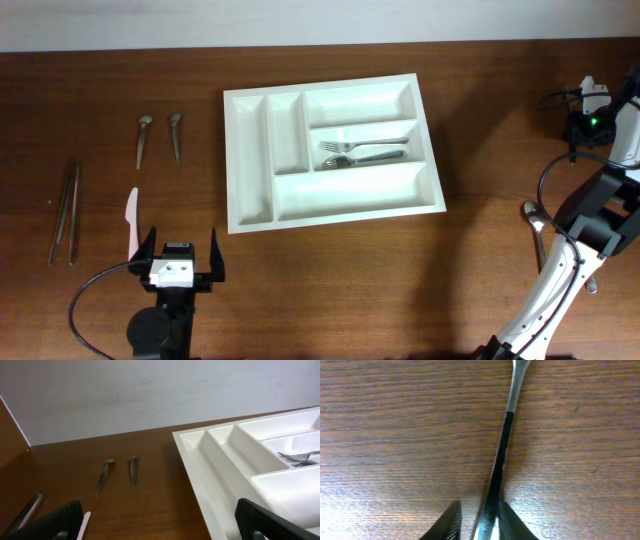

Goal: Pack container
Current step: 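Lower the right gripper and grasp the third fork's handle, then carry the third fork with the right gripper toward the tray compartment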

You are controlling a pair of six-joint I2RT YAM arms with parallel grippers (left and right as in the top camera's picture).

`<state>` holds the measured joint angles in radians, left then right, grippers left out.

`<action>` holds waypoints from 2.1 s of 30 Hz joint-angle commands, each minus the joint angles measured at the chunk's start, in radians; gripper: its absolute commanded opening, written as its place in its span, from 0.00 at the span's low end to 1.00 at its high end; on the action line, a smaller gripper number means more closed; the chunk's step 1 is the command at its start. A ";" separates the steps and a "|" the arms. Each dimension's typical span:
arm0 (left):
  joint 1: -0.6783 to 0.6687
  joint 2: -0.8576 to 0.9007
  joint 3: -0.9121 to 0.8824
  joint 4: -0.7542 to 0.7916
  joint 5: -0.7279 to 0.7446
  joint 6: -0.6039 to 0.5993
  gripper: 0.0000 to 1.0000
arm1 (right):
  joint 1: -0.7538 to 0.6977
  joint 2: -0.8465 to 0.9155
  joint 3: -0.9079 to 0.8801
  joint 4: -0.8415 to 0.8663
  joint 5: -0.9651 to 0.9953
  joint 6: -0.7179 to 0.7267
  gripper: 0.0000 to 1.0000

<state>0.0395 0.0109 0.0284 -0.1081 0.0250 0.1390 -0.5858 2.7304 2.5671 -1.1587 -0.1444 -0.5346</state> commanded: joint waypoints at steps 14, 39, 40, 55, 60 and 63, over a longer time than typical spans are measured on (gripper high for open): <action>-0.004 -0.006 -0.005 0.000 -0.003 0.016 0.99 | -0.005 0.026 -0.032 0.004 0.043 -0.008 0.04; -0.004 -0.006 -0.005 0.000 -0.003 0.016 0.99 | 0.123 0.013 0.383 -0.243 -0.064 -0.116 0.04; -0.004 -0.006 -0.005 0.000 -0.003 0.016 0.99 | 0.137 0.013 0.412 -0.267 -0.088 -0.140 0.04; -0.004 -0.006 -0.005 0.000 -0.003 0.016 0.99 | 0.491 -0.056 0.575 -0.540 -0.139 -0.439 0.04; -0.004 -0.006 -0.005 0.000 -0.003 0.016 0.99 | 0.608 -0.056 0.575 -0.540 -0.140 -0.439 0.04; -0.004 -0.006 -0.005 0.000 -0.003 0.016 0.99 | 0.668 -0.056 0.575 -0.540 -0.140 -0.452 0.04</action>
<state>0.0395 0.0109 0.0284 -0.1081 0.0250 0.1394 0.0429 2.7319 3.1252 -1.6924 -0.2642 -0.9550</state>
